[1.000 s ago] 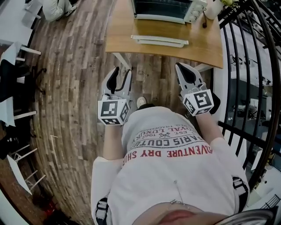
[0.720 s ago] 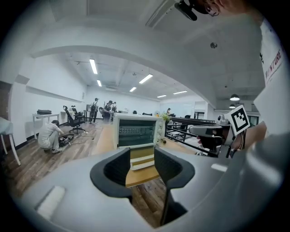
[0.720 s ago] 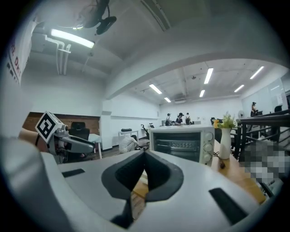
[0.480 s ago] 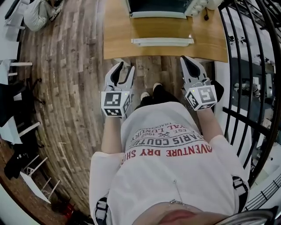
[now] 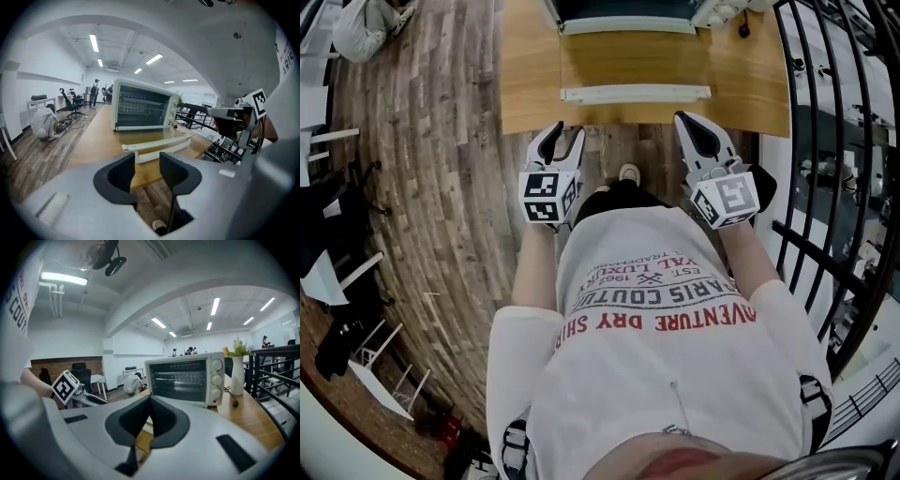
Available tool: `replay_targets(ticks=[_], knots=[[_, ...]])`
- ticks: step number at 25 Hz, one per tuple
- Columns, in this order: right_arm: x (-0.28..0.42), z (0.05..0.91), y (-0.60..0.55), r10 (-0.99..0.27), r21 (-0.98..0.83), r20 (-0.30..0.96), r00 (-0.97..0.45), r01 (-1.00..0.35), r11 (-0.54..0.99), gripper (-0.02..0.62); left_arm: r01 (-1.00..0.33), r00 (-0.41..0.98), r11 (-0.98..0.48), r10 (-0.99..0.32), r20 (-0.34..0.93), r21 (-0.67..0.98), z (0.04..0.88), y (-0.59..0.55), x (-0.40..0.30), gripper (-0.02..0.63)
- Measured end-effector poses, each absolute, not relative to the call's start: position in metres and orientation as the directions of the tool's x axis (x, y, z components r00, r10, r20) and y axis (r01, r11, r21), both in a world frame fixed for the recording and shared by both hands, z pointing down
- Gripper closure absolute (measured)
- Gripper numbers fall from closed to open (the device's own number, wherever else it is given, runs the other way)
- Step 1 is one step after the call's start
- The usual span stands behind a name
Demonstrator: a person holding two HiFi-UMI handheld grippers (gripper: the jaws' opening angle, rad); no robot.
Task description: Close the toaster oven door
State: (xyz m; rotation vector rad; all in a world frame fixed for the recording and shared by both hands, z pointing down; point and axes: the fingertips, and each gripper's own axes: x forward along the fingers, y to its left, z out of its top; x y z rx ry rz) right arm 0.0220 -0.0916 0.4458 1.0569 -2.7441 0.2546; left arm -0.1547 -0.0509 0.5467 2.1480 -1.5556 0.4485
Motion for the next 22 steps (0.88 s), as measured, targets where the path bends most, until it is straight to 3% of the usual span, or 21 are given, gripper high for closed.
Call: replay_targets(ticks=[18,22], knots=[[0.024,0.489,-0.123,-0.605,-0.079,0.286,-0.743,-0.647,0.758,0.609,-0.955,0.272,-0.149,-0.783,0.559,0.255,0.617,-0.114,-0.165,0.442],[0.025,0.491,-0.125,-0.602,-0.078,0.291,-0.744,-0.645,0.760,0.609,-0.958,0.275,-0.165,-0.769,0.577,0.236,0.617,-0.116,-0.163,0.506]])
